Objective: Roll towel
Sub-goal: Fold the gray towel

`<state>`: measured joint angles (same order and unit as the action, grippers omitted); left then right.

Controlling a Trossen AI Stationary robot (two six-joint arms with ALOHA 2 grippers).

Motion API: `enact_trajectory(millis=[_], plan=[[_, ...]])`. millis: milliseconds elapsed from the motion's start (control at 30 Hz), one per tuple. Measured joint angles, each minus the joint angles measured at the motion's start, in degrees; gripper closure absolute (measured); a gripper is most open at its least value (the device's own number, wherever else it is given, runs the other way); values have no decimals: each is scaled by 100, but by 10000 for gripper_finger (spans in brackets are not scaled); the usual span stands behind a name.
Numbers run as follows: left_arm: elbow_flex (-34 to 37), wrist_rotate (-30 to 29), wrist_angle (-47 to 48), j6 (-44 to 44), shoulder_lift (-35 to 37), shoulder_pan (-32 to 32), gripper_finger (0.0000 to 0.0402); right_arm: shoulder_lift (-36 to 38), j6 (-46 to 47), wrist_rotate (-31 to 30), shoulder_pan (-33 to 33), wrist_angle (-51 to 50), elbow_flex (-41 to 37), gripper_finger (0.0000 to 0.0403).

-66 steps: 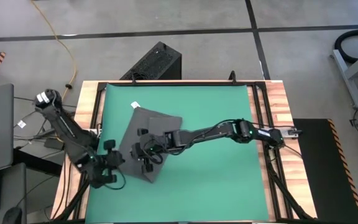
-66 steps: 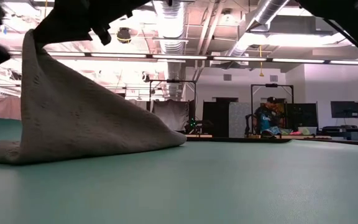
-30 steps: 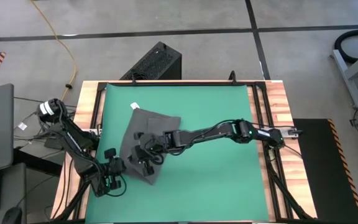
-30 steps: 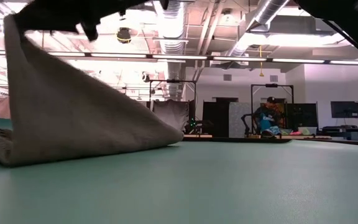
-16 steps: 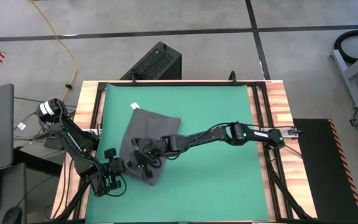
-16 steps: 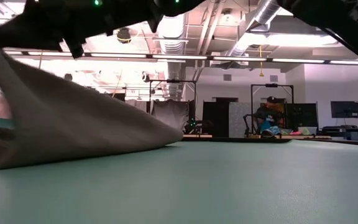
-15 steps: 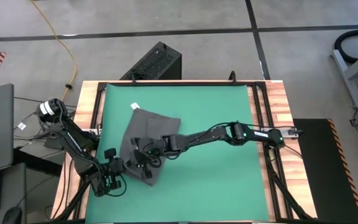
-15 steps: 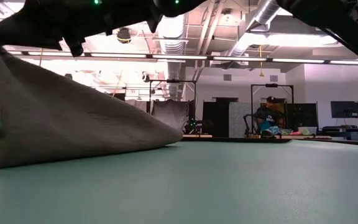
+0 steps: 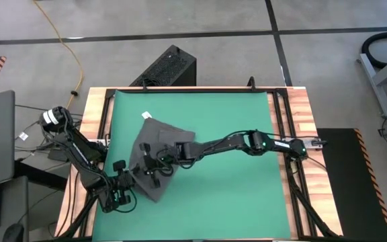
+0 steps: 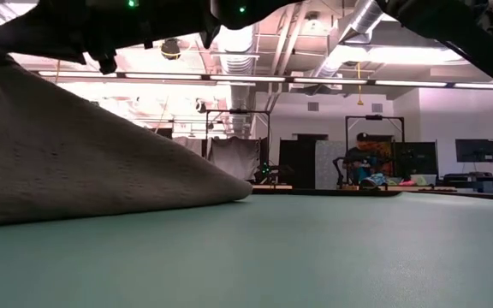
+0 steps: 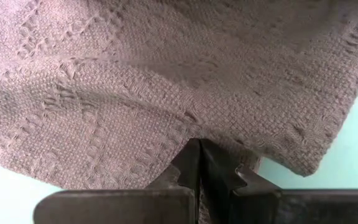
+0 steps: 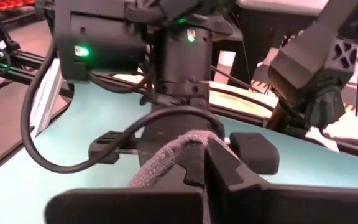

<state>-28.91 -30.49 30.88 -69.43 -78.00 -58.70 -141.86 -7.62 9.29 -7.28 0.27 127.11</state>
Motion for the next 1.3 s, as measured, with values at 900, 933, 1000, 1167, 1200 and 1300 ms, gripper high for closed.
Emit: enact_trajectory(millis=[900, 933, 1000, 1167, 1200, 1300], plan=[[-2224, -389, 3690, -518, 2, -245, 401, 0, 310, -333, 69, 4, 0, 275], [-2338, -376, 3758, -536, 0, -247, 401, 0, 308, -333, 69, 9, 0, 265], [-2511, -242, 4119, -741, 0, -241, 401, 0, 270, -334, 73, 5, 0, 247], [-2840, -774, 4650, -1568, 2, -435, 401, 132, -419, -716, 109, -195, -4, 216], [-2841, -1012, 4625, -1685, 2, -456, 401, 237, -598, -882, 137, -340, -4, 213], [-2721, -1768, 4130, -1865, 2, -504, 401, 723, -1218, -1436, 345, -1340, 8, 207]])
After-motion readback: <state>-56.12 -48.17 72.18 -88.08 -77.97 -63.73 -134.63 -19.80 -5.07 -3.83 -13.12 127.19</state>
